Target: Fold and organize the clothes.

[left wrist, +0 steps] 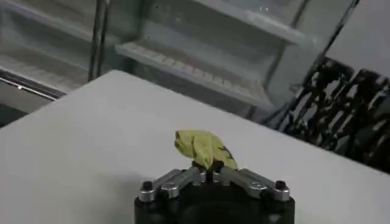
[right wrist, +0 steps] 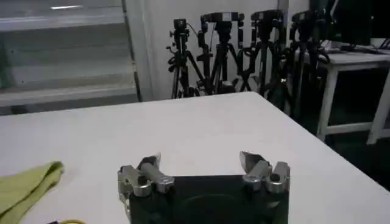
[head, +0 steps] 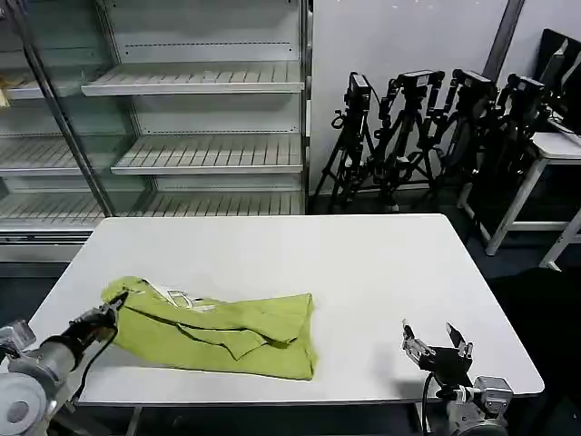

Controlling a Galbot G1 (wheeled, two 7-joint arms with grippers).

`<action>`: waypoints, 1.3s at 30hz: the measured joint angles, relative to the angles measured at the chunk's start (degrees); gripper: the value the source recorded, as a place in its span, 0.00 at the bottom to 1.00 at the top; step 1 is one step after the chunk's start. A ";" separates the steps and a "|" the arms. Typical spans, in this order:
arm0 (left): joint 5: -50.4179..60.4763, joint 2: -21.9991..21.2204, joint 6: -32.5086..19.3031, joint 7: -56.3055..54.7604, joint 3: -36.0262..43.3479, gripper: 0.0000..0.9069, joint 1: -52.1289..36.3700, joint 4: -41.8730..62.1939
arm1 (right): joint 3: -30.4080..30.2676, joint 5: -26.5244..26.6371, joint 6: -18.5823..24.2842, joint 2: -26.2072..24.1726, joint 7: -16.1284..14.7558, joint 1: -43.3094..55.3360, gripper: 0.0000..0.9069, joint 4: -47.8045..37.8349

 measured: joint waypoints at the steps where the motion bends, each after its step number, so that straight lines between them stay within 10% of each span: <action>1: -1.34 -0.04 -0.01 -0.16 -0.02 0.04 -0.16 -0.75 | 0.07 -0.09 0.05 0.06 -0.02 -0.15 1.00 0.06; 26: -4.81 -11.86 -4.82 -0.96 29.71 0.07 -10.85 -6.10 | 1.81 -1.16 1.44 1.54 -0.57 -2.76 1.00 0.04; 27: -3.97 -12.39 -4.92 -1.00 30.96 0.12 -11.33 -5.62 | 1.90 -1.15 1.51 1.51 -0.59 -2.80 1.00 -0.05; 28: -3.21 -12.83 -4.98 -1.02 31.98 0.41 -11.74 -5.21 | 1.95 -1.10 1.55 1.45 -0.62 -2.82 1.00 -0.09; 29: -2.35 -13.22 -5.02 -1.06 32.94 1.00 -12.19 -4.80 | 1.98 -1.03 1.57 1.38 -0.64 -2.80 1.00 -0.09; 39: 6.76 -14.73 -5.61 0.47 38.84 1.00 -13.61 -2.58 | 1.79 -0.83 1.62 1.23 -0.64 -2.39 1.00 -0.31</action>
